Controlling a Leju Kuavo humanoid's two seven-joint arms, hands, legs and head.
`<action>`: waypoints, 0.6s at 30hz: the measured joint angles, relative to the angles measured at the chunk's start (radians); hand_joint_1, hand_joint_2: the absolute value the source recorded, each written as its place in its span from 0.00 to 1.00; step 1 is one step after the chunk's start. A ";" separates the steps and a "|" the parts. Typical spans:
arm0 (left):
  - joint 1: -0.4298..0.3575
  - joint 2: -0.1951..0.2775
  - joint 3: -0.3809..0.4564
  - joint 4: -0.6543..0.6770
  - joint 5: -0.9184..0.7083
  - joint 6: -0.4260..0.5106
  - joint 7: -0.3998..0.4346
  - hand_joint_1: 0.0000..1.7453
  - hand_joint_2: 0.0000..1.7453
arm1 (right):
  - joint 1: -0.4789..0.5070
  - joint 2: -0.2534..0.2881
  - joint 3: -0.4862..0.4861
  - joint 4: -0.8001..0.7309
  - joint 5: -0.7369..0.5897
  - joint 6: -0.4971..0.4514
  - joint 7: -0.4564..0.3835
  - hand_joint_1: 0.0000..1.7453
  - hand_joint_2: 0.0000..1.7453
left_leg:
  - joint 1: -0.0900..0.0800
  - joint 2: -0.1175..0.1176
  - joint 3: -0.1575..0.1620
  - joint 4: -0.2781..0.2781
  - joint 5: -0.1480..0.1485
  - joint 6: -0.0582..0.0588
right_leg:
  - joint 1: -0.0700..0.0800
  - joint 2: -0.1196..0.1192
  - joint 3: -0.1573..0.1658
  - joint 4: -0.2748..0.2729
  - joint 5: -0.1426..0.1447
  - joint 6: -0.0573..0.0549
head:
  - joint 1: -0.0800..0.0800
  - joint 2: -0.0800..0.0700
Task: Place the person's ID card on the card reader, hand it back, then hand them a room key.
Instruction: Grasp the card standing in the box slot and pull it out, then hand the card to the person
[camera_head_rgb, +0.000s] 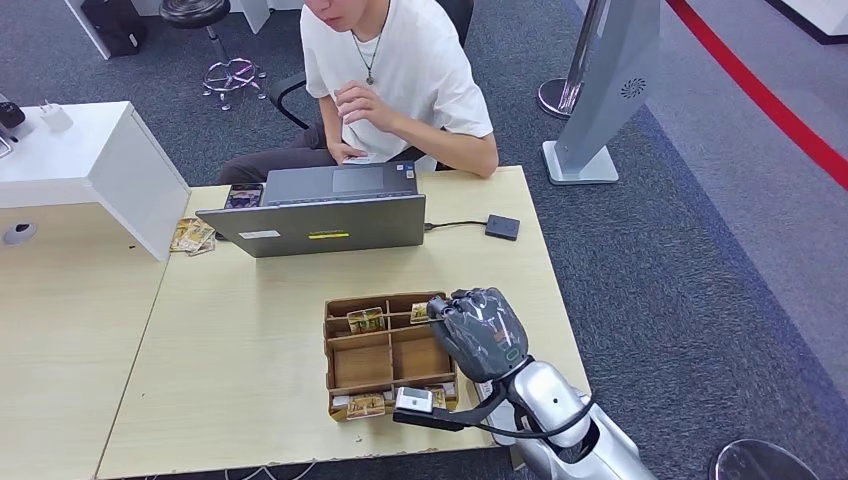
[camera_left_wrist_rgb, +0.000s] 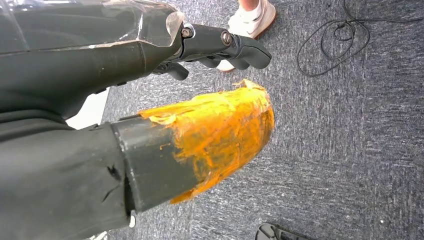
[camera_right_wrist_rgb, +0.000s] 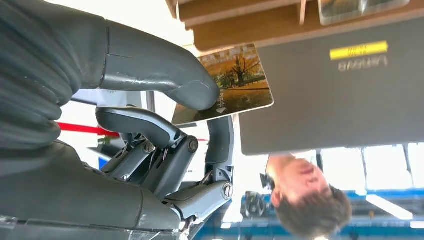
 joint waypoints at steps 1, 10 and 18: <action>0.000 0.000 0.000 0.000 0.001 0.000 -0.001 0.00 0.00 | 0.005 -0.003 -0.004 -0.012 0.002 -0.008 0.000 1.00 1.00 | 0.000 0.000 0.000 0.000 0.000 0.000 | 0.000 0.000 0.000 0.000 0.000 0.000 | 0.000 0.000; 0.000 -0.004 0.010 0.000 0.000 0.005 -0.002 0.00 0.00 | 0.045 -0.013 -0.035 -0.113 0.005 -0.093 -0.019 1.00 1.00 | 0.000 0.000 0.000 0.000 0.000 0.000 | 0.000 0.000 0.000 0.000 0.000 0.000 | 0.000 0.000; 0.000 -0.004 0.010 0.000 -0.016 0.006 -0.002 0.00 0.00 | 0.040 0.017 -0.050 -0.131 0.035 -0.174 -0.042 1.00 1.00 | 0.000 0.000 -0.001 0.000 0.000 0.000 | 0.000 0.000 0.000 0.000 0.000 0.000 | 0.000 0.000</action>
